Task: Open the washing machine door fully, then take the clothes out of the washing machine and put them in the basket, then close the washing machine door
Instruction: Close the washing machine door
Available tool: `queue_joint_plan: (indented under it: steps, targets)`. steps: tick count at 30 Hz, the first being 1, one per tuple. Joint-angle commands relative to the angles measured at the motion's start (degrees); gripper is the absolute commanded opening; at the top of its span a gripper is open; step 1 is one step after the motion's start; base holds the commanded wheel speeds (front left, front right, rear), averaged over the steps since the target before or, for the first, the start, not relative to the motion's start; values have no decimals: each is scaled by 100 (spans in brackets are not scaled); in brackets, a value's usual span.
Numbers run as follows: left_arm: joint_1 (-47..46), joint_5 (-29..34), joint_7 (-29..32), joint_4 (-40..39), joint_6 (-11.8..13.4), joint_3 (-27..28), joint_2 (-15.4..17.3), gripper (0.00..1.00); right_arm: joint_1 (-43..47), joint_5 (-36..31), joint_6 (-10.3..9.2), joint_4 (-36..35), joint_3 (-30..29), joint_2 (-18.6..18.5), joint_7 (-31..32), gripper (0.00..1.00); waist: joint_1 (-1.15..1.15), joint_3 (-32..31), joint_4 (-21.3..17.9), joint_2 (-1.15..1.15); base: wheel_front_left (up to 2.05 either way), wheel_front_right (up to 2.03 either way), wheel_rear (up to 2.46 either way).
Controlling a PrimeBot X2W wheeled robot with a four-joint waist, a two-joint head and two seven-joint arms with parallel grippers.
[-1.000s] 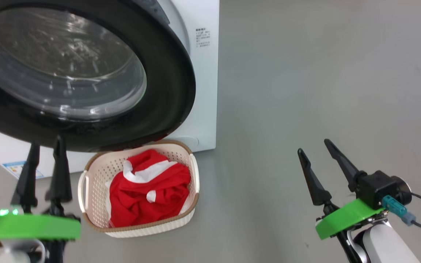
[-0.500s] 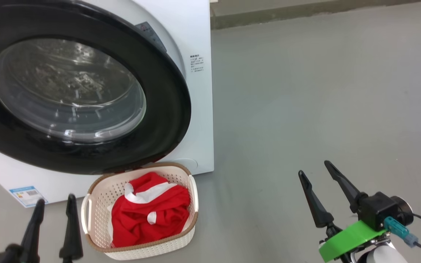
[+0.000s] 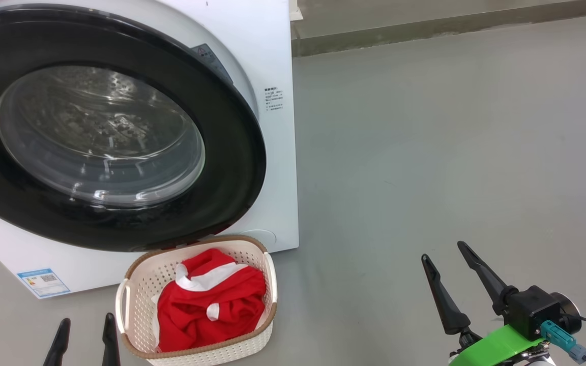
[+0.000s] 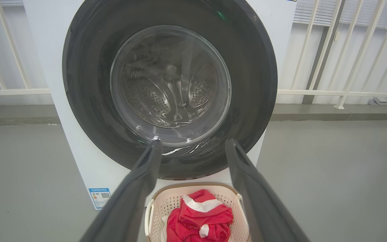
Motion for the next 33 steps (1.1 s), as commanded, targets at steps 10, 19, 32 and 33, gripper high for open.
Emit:
queue_joint_plan:
  steps: [10,19,32,33]
  targets:
    - [-185,352,-51,20,-352,518,-246,100,-84,-52,2,-139,147,-27,-37,100,0,61,39,0,0,0,0]
    - [-247,584,-51,6,-497,564,-381,100,-217,-101,2,107,365,-115,-37,0,0,145,182,0,0,0,0]
    - [-407,716,-51,-161,-693,508,-555,100,-1252,91,2,687,886,-42,-37,0,0,512,720,0,0,0,0]
    - [-425,739,-51,-172,-697,496,-555,100,-1362,97,2,736,950,-40,-37,0,0,567,768,0,0,0,0]
